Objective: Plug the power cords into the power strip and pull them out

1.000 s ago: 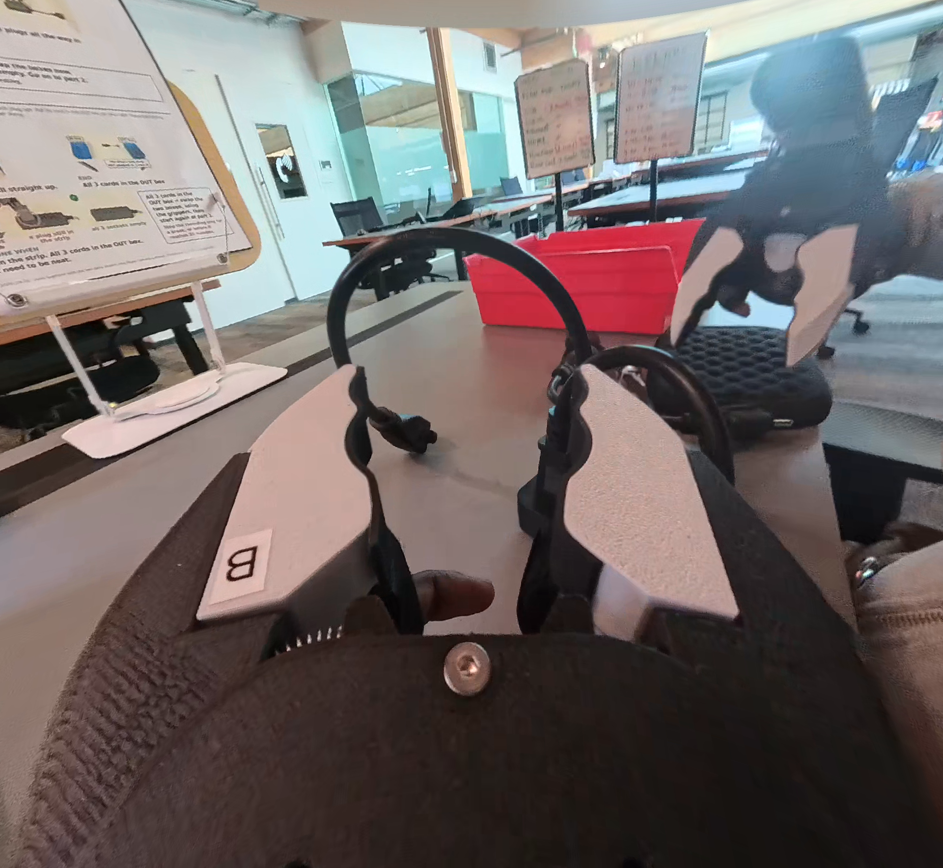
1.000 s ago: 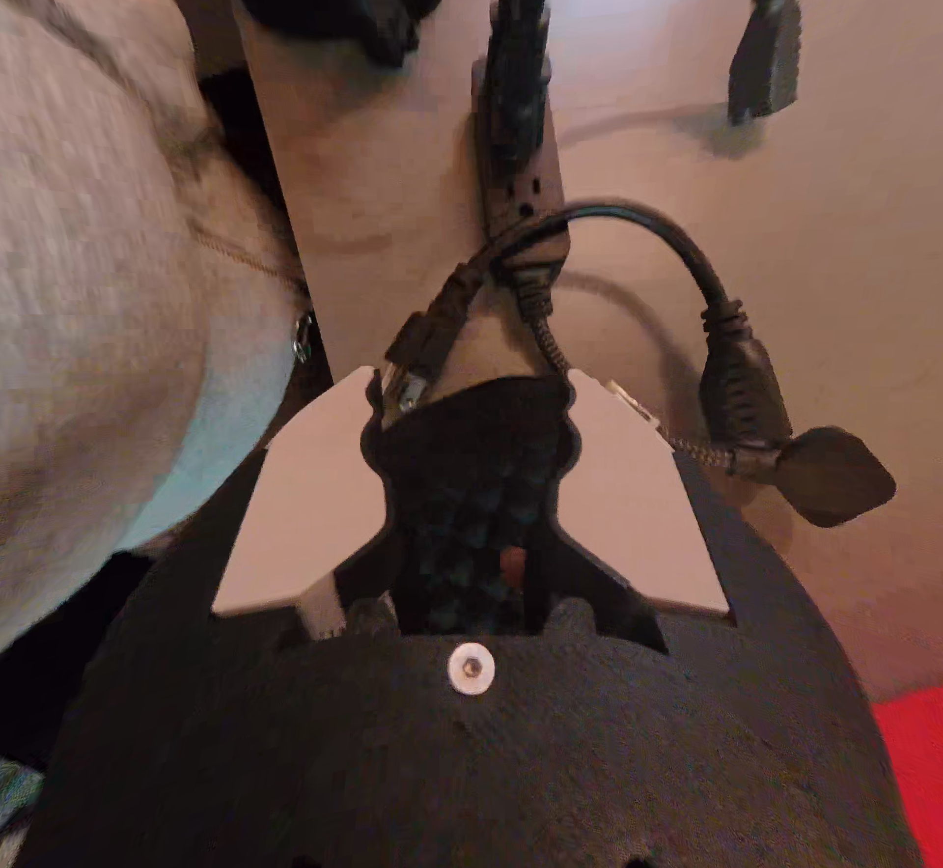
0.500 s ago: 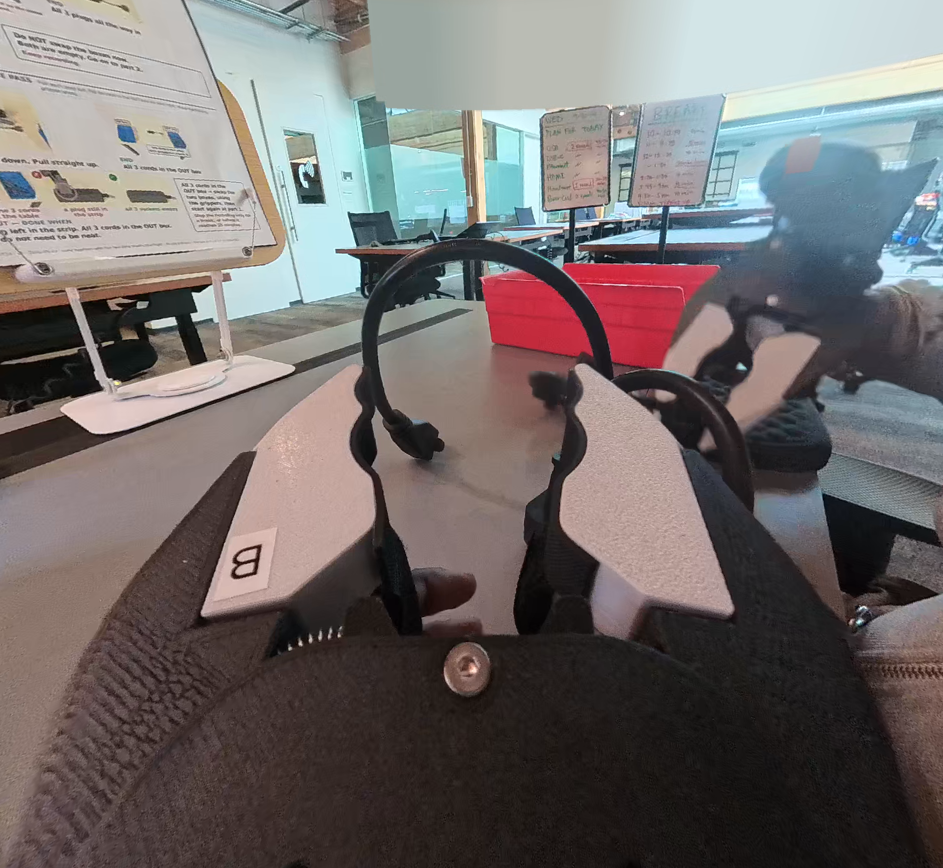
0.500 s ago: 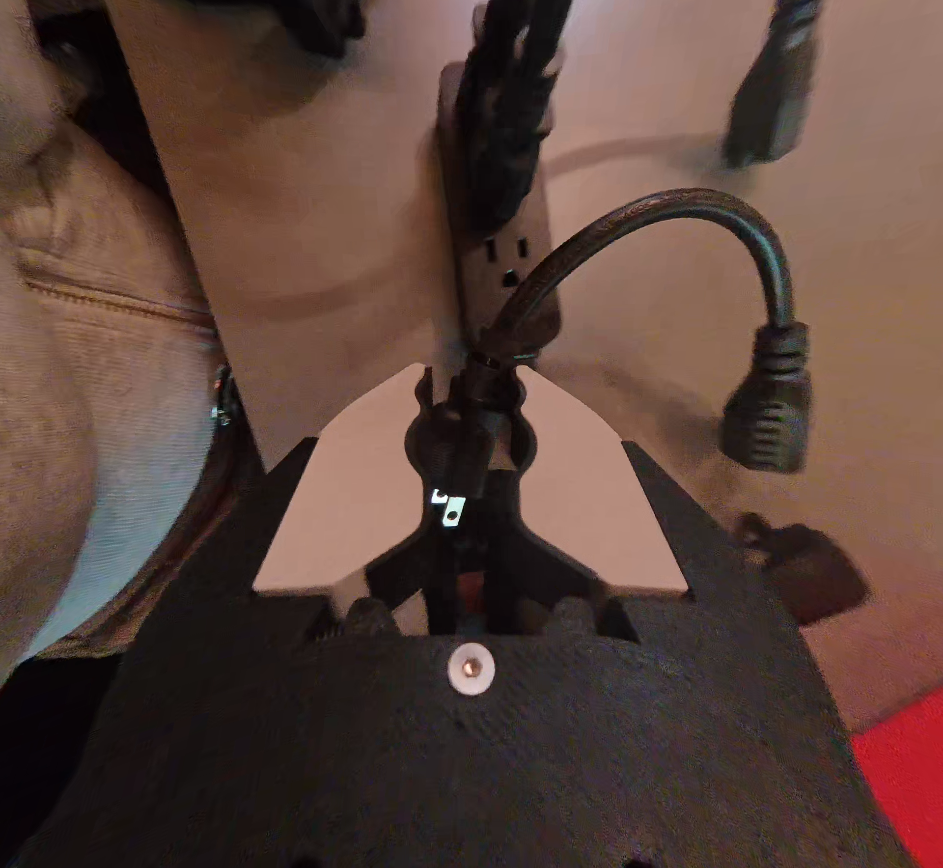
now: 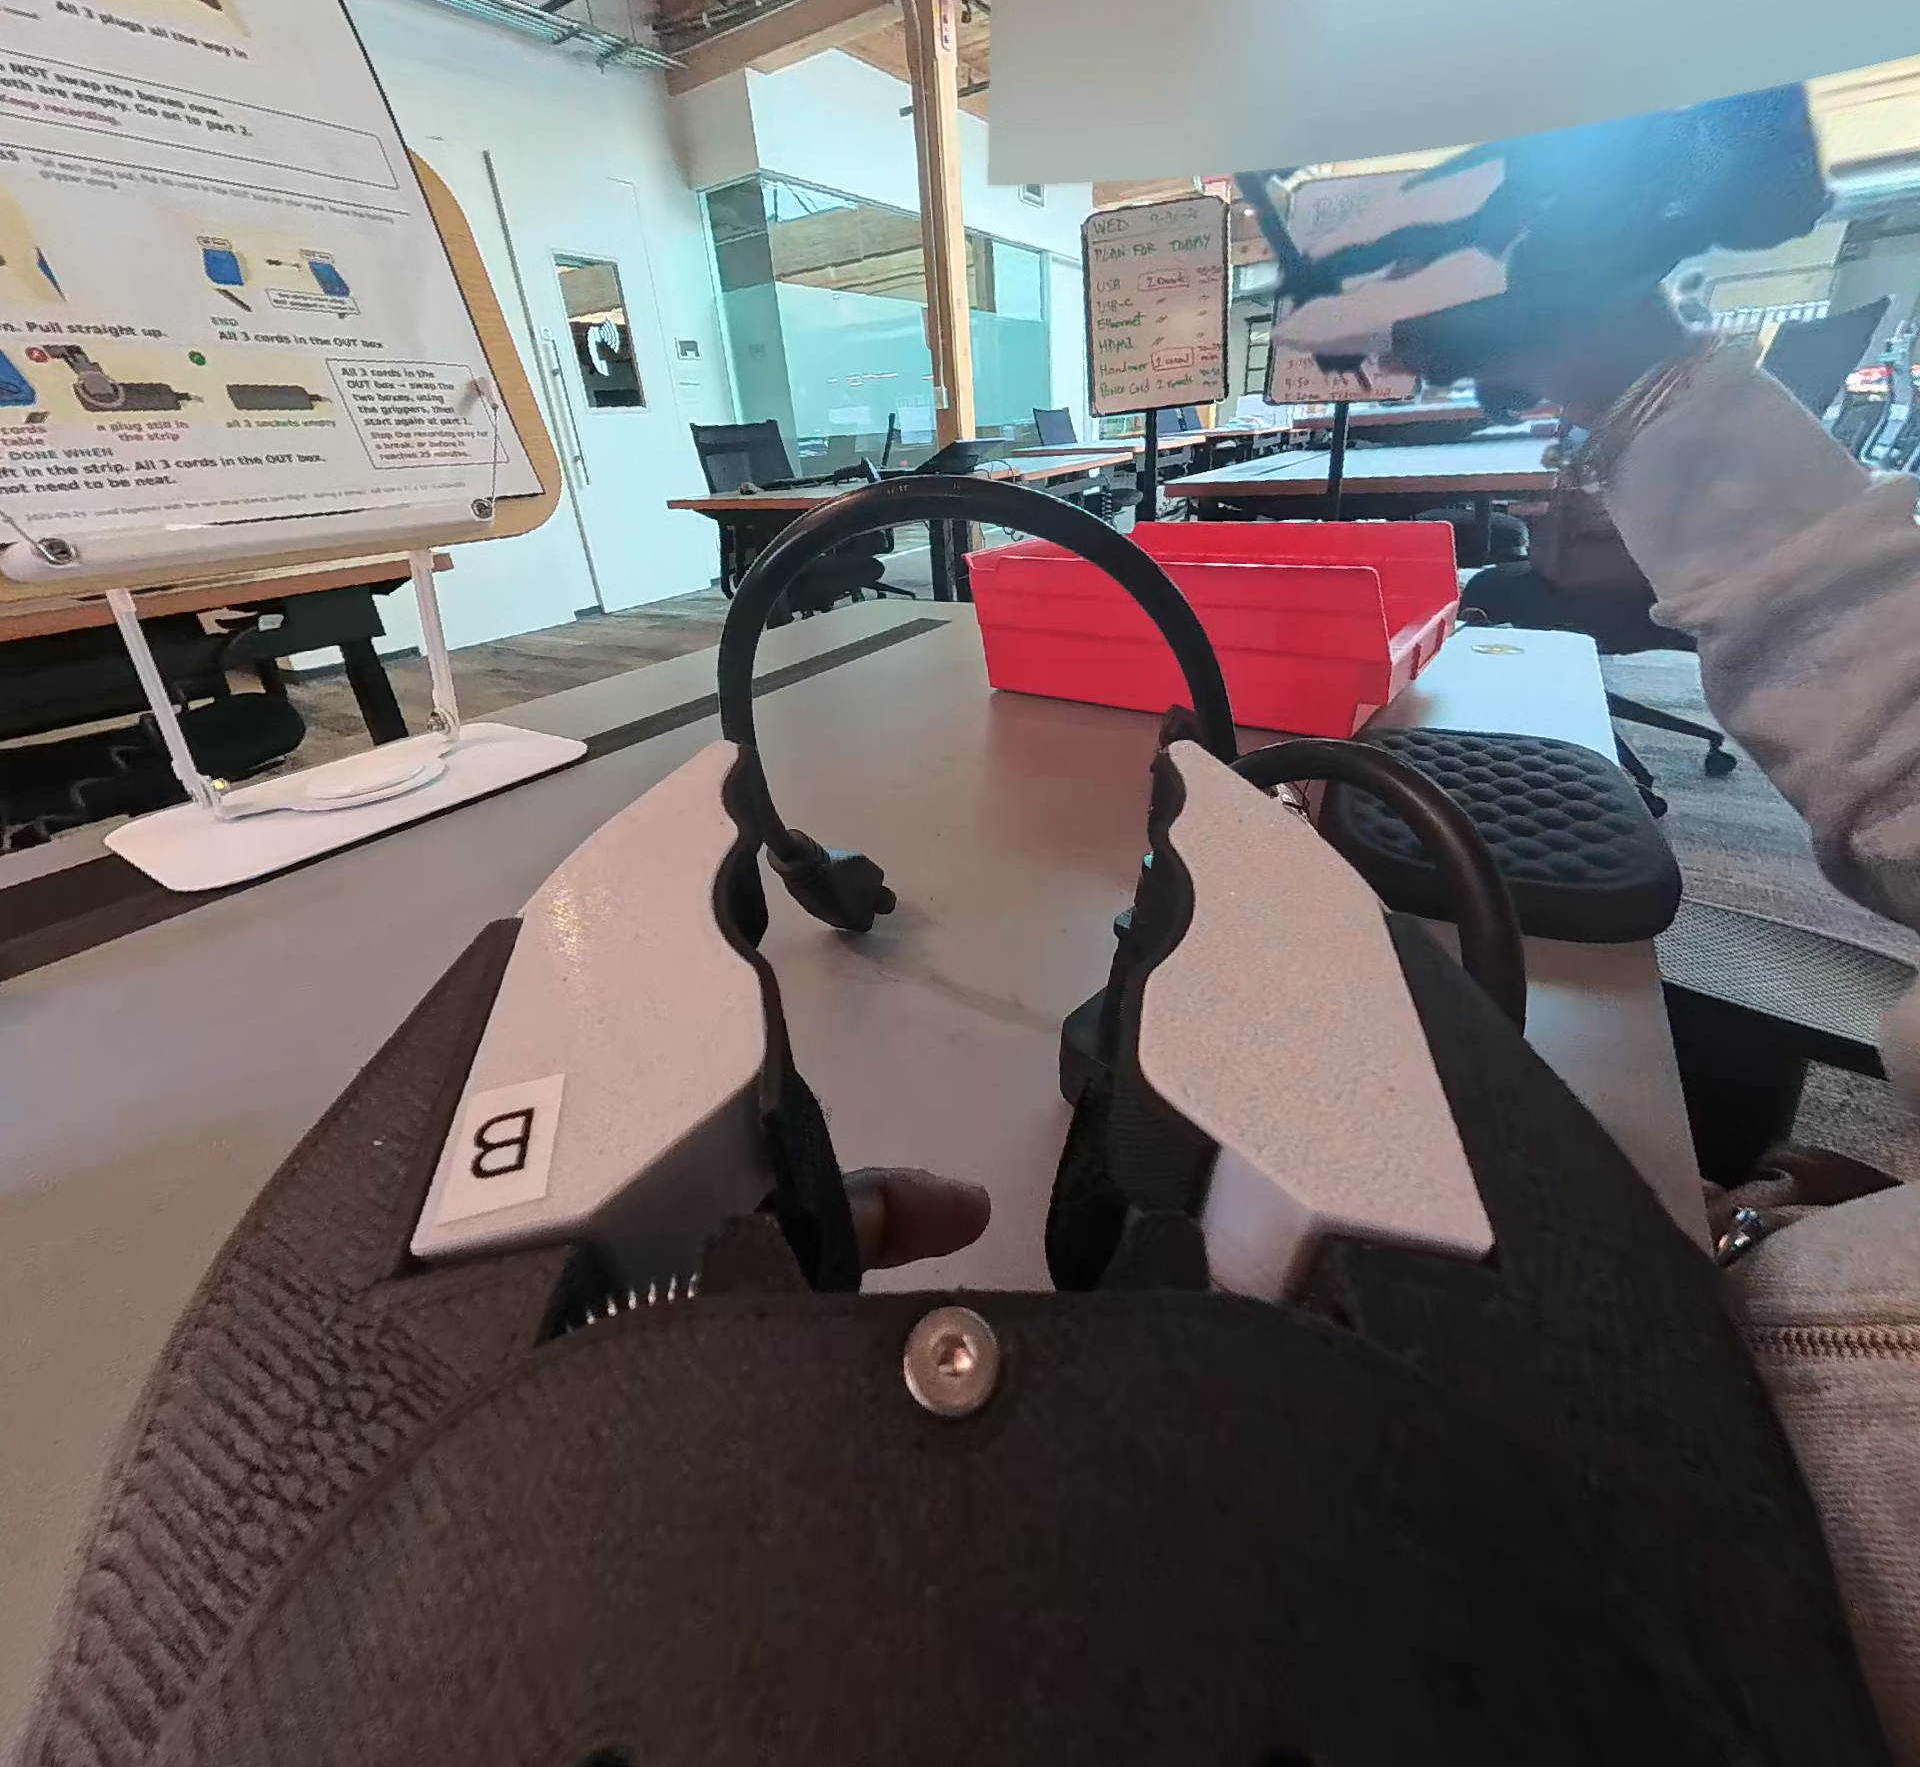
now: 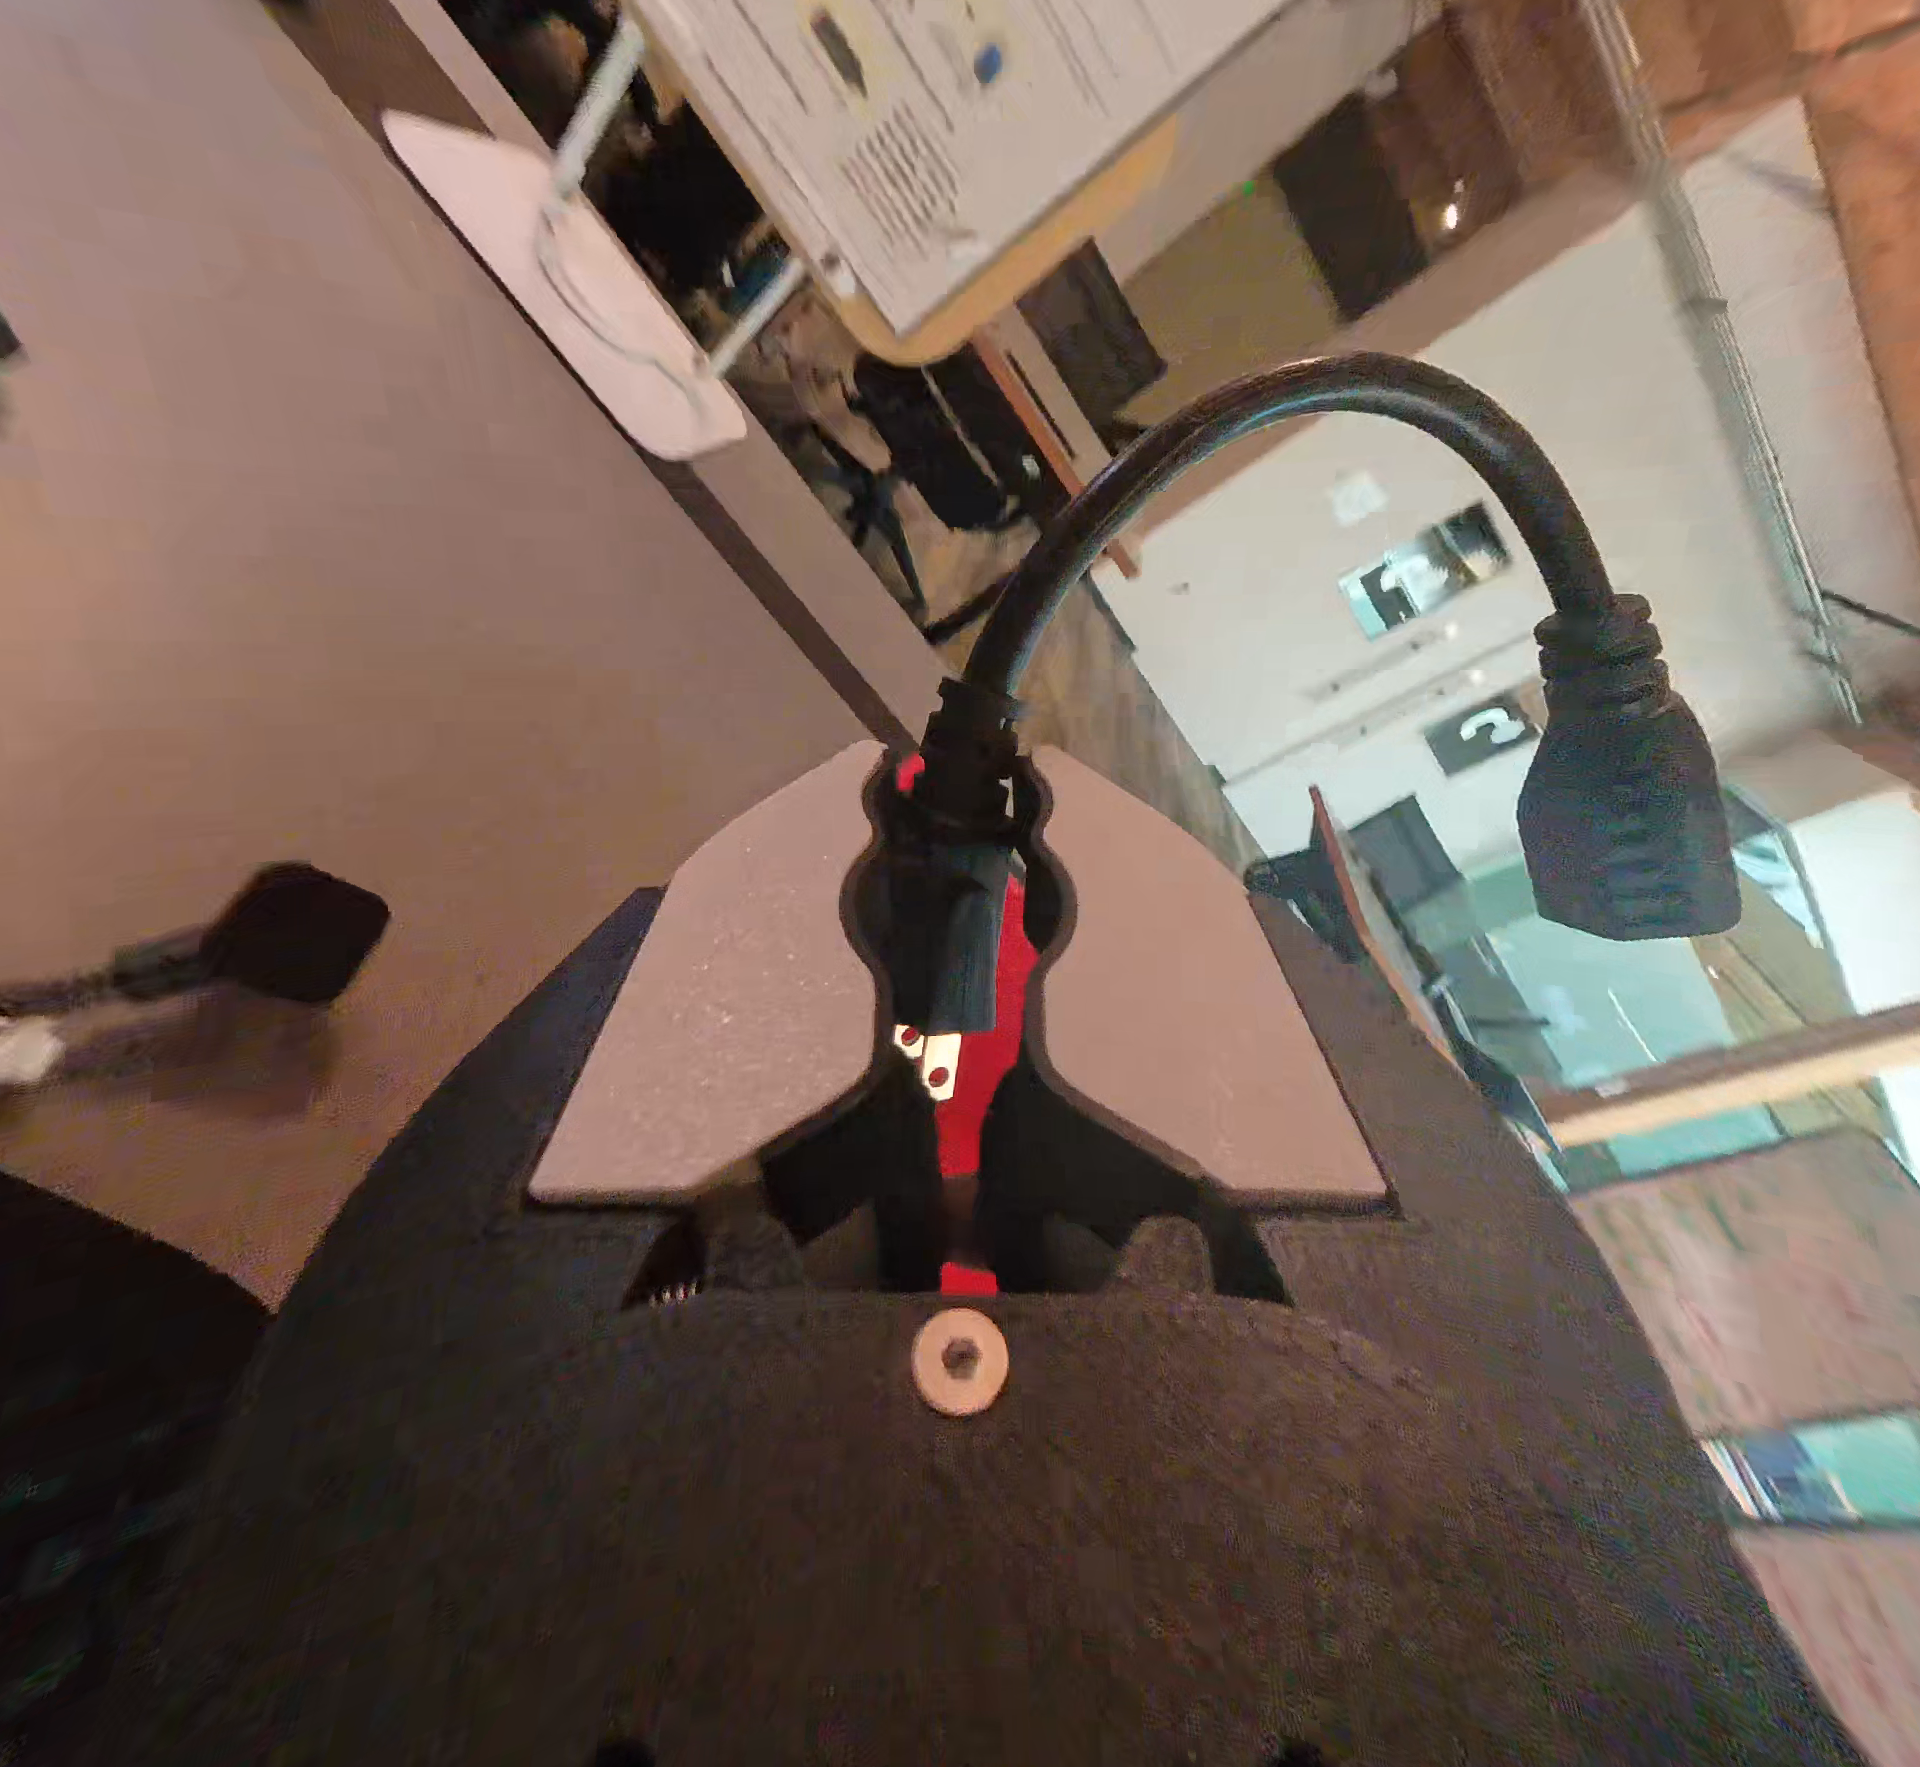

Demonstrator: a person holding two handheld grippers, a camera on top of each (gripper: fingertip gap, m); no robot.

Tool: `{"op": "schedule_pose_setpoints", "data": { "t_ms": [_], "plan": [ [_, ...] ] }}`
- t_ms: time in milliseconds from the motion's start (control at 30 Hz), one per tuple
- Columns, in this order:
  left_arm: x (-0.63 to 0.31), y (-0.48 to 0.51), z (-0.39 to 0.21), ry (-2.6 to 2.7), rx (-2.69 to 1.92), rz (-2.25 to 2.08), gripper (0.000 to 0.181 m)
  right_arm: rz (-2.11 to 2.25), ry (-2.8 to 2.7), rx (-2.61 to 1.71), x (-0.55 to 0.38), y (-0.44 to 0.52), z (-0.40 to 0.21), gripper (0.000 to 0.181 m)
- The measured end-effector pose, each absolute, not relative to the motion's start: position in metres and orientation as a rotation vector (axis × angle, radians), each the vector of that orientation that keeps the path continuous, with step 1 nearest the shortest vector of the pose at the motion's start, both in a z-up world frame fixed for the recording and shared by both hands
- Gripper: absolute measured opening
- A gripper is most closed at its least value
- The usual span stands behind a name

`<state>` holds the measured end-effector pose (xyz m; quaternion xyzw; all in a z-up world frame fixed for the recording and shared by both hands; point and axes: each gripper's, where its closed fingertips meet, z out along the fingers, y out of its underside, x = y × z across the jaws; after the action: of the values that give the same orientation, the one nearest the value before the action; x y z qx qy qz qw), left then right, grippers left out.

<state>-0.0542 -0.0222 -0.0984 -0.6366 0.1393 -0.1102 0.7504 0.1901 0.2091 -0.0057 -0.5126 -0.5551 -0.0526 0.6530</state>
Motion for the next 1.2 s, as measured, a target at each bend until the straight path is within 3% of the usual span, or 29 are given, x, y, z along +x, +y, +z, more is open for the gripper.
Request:
{"op": "schedule_pose_setpoints", "data": {
  "t_ms": [300, 467, 533, 633, 800, 933, 1067, 1200],
  "plan": [
    [-0.052, -0.021, -0.101, 0.321, -1.405, -0.230, 0.071, -0.171, -1.349, -1.559, 0.252, 0.280, -0.115, 0.022],
    [-0.052, -0.021, -0.101, 0.319, -1.411, -0.236, 0.071, -0.080, -1.339, -1.672, 0.260, 0.292, -0.147, 0.026],
    [-0.053, -0.021, -0.101, 0.312, -1.411, -0.236, 0.071, -0.090, -1.259, -1.649, 0.264, 0.298, -0.137, 0.026],
    [-0.055, -0.022, -0.099, 0.298, -1.400, -0.241, 0.071, -0.035, -1.053, -1.509, 0.266, 0.298, -0.095, 0.044],
    [-0.057, -0.023, -0.096, 0.281, -1.380, -0.258, 0.071, 0.294, -0.775, -1.215, 0.251, 0.253, -0.019, 0.096],
    [-0.057, -0.025, -0.096, 0.286, -1.369, -0.261, 0.071, 0.665, -0.713, -0.794, 0.217, 0.163, 0.038, 0.130],
    [-0.055, -0.026, -0.095, 0.302, -1.361, -0.283, 0.071, 0.959, -0.772, -0.526, 0.178, 0.087, 0.053, 0.135],
    [-0.056, -0.024, -0.096, 0.292, -1.369, -0.297, 0.071, 1.265, -0.935, -0.455, 0.117, 0.046, 0.019, 0.129]
  ]
}}
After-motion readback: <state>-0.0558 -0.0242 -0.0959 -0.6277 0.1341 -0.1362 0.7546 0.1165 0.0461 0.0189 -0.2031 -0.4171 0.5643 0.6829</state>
